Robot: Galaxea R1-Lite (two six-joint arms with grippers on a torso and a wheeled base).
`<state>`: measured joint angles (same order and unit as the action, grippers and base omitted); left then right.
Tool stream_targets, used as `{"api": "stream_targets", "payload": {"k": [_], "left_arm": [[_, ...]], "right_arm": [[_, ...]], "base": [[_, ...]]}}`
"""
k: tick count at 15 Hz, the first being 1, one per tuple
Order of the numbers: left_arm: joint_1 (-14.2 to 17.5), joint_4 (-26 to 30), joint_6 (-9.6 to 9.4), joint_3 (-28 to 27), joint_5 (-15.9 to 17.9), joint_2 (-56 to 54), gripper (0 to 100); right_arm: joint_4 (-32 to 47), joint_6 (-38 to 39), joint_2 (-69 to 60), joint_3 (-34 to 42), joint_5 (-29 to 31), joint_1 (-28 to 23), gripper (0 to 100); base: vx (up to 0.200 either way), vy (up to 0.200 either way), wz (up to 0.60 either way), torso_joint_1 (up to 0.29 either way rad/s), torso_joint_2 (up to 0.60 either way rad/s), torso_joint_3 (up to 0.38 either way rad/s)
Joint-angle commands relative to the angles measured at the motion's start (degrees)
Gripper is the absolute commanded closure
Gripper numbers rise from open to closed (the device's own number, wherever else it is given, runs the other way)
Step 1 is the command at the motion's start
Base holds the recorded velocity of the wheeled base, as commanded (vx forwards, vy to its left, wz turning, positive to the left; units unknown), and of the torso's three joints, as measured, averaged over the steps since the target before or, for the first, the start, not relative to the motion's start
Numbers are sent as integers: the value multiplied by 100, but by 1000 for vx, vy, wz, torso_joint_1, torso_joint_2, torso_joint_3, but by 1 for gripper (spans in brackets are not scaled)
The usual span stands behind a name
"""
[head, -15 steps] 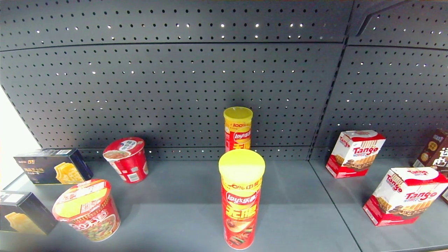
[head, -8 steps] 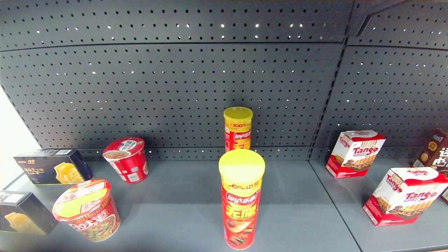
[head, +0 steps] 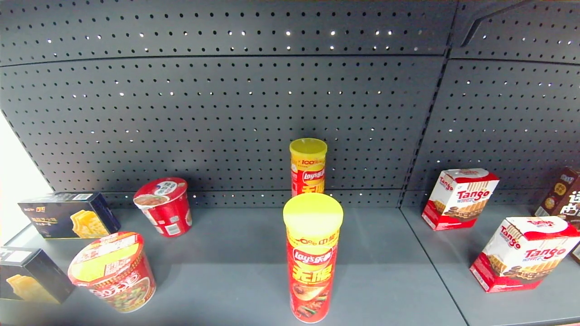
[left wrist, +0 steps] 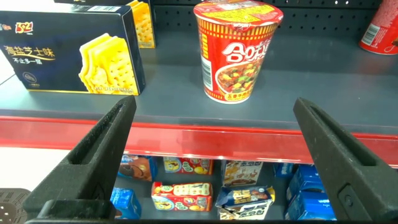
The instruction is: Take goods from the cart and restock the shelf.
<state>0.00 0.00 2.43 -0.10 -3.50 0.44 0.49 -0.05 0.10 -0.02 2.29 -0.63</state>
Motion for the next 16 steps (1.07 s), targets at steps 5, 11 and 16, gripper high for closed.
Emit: {"api": "stream_targets", "payload": {"k": [5, 11, 16], "left_arm": [[0, 0, 4, 1, -2, 9, 0], [0, 0, 83, 1, -116, 0, 0], [0, 0, 56, 1, -116, 9, 0]], "right_arm": [[4, -21, -10, 2, -45, 2, 0], [-5, -21, -10, 2, -45, 2, 0], [-5, -13, -10, 2, -45, 2, 0]], "base": [[0, 0, 0, 0, 0, 0], [-33, 0, 0, 0, 1, 0], [-80, 0, 0, 5, 1, -1]]}}
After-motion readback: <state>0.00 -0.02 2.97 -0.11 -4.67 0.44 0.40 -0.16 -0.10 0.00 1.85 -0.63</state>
